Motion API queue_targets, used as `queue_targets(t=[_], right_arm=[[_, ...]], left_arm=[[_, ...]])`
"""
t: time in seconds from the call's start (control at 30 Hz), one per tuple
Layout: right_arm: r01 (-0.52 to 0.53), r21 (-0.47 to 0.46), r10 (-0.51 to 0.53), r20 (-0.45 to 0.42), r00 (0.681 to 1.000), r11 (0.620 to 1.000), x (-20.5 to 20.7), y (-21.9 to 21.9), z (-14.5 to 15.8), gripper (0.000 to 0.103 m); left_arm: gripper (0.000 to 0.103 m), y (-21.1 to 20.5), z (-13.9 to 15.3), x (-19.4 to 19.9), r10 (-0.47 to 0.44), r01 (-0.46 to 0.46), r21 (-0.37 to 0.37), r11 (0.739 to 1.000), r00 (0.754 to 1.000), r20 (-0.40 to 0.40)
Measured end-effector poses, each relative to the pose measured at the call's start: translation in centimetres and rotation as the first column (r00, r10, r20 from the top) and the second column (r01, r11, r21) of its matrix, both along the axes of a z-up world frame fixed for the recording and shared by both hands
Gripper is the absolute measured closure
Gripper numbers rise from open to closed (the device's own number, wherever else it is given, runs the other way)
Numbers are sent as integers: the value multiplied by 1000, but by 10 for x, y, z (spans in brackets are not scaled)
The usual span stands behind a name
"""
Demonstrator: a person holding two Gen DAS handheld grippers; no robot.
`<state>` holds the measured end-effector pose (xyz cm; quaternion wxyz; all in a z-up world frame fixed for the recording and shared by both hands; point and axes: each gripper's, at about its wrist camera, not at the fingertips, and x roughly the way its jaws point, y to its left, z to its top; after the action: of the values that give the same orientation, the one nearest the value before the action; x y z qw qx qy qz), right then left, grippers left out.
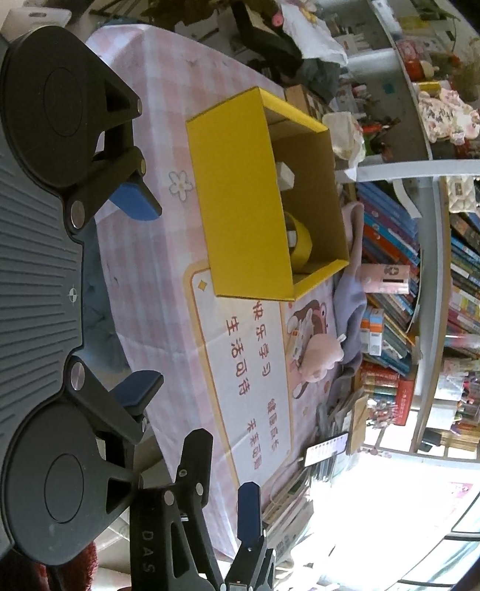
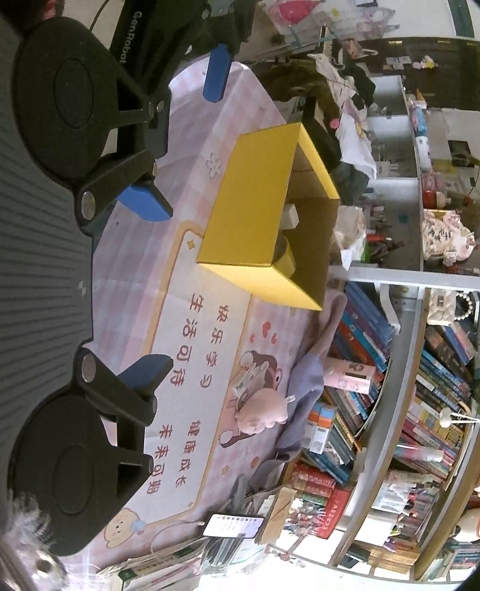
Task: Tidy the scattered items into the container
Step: 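Withdraw both open tools from the box toward the pink plush pig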
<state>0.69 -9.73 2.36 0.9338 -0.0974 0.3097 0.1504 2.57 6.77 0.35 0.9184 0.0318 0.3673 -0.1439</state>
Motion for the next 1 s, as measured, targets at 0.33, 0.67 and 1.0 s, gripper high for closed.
queue_targets(t=[0.33, 0.67, 1.0], right_arm=[[109, -30, -110, -13, 994, 994, 3, -22, 2, 24], [235, -30, -235, -28, 971, 972, 8, -55, -1, 24], [314, -8, -314, -46, 948, 949, 28, -84, -6, 23]], left_arm=[[12, -24, -2, 18, -111, 110, -24, 994, 994, -5], [12, -58, -6, 43, -236, 236, -19, 972, 972, -12], [12, -95, -10, 67, -338, 339, 20, 941, 941, -15]])
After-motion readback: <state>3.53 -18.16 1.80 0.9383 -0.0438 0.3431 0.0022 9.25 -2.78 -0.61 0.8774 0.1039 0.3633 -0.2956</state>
